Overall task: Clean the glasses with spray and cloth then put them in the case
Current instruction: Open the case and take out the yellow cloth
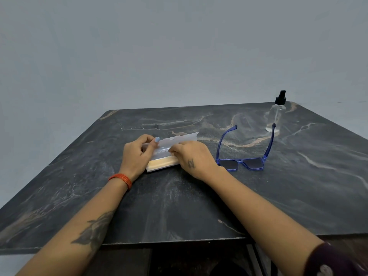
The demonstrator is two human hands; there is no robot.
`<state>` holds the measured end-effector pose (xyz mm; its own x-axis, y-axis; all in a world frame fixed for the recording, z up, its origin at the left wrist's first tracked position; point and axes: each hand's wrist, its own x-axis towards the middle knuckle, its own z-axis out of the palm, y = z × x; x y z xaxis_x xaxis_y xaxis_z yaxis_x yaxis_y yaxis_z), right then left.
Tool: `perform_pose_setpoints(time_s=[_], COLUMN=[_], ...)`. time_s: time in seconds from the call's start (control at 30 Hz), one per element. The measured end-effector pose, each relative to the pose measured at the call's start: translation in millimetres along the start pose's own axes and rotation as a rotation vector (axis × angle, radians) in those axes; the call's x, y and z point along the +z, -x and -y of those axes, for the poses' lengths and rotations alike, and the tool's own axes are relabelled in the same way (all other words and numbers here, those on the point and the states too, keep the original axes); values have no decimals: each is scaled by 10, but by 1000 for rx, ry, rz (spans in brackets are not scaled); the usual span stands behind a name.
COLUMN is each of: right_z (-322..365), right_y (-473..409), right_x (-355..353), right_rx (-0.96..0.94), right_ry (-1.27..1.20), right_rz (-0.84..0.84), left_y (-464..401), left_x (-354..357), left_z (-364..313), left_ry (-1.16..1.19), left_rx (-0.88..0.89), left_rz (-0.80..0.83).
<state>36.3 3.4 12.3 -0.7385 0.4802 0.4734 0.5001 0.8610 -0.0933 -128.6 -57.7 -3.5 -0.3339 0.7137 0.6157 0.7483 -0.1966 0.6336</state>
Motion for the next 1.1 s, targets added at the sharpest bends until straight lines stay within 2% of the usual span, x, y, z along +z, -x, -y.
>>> perform_pose_setpoints(time_s=[0.33, 0.67, 0.97, 1.1], right_z=[33, 77, 57, -13], right_y=[-257, -477, -325, -204], right_x=[-216, -280, -219, -153], right_rx=[167, 84, 10, -24], right_ry=[-117, 16, 70, 13], right_rz=[282, 407, 355, 204], left_y=[-18, -23, -16, -14], left_x=[24, 30, 18, 21], left_z=[48, 53, 43, 22], left_ry=[-142, -136, -169, -180], left_rx=[129, 159, 168, 174], left_rz=[-43, -37, -44, -43])
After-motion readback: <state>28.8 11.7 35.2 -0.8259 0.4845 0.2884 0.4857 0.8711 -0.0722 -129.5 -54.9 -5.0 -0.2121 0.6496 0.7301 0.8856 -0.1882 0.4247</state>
